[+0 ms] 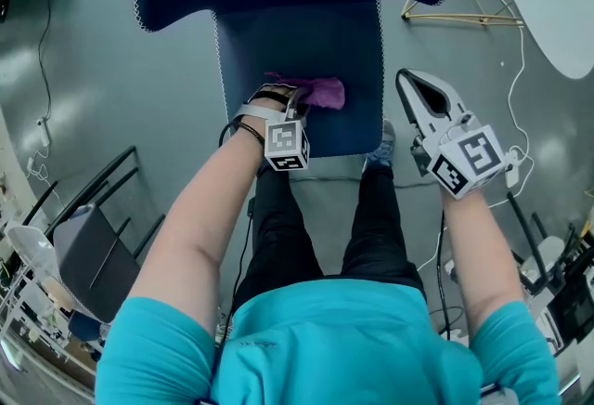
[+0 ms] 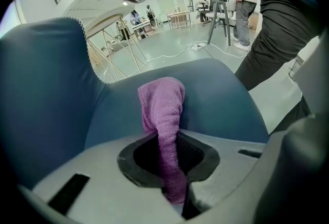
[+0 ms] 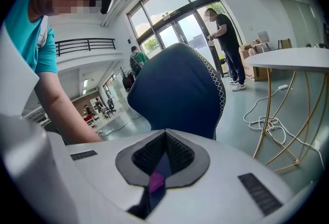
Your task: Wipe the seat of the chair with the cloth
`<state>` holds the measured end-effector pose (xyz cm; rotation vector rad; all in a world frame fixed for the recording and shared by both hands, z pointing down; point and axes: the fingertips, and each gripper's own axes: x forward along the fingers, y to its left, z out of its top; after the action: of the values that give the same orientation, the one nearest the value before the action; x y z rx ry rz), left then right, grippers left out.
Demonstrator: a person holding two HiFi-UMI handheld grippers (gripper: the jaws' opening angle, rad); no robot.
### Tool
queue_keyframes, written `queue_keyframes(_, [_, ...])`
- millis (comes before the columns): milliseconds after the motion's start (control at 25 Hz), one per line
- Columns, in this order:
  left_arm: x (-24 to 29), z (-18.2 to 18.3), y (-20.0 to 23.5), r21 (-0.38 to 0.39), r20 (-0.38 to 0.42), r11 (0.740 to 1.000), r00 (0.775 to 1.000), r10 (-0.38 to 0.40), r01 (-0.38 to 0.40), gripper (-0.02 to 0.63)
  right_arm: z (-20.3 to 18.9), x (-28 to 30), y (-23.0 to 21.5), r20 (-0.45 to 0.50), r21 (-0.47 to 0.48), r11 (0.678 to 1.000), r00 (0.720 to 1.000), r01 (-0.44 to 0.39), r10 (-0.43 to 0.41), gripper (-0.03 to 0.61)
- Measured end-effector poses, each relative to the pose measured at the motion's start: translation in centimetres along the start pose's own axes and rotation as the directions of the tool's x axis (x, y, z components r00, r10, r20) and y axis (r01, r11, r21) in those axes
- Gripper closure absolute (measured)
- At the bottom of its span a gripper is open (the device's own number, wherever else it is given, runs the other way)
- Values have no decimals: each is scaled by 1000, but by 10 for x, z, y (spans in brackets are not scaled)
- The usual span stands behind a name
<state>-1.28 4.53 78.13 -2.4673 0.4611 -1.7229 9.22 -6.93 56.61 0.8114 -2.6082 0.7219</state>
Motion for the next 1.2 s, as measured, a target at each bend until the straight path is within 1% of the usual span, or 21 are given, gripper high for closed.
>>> queue_keyframes(120, [4,0,-26,-23,18,999,999,-39,39,563,1,-1,5,2,-5,1000,1000,-3,3,583])
queue_keyframes(280, [-8,8,-28,11,10,999,999,-43,43,563,5,0,6,6,-13,1000,1000,-12,12,581])
queue_keyframes(600, [-20,11,-67,14,25,996,996,-84,84,563,6,-2,15,3,-19,1000,1000,-18,18,581])
queue_keyframes(1200, [-34,15,-112,-45,39,990,991,-129,131,563,3,-2,26,5,-12,1000,1000,-23,23,581])
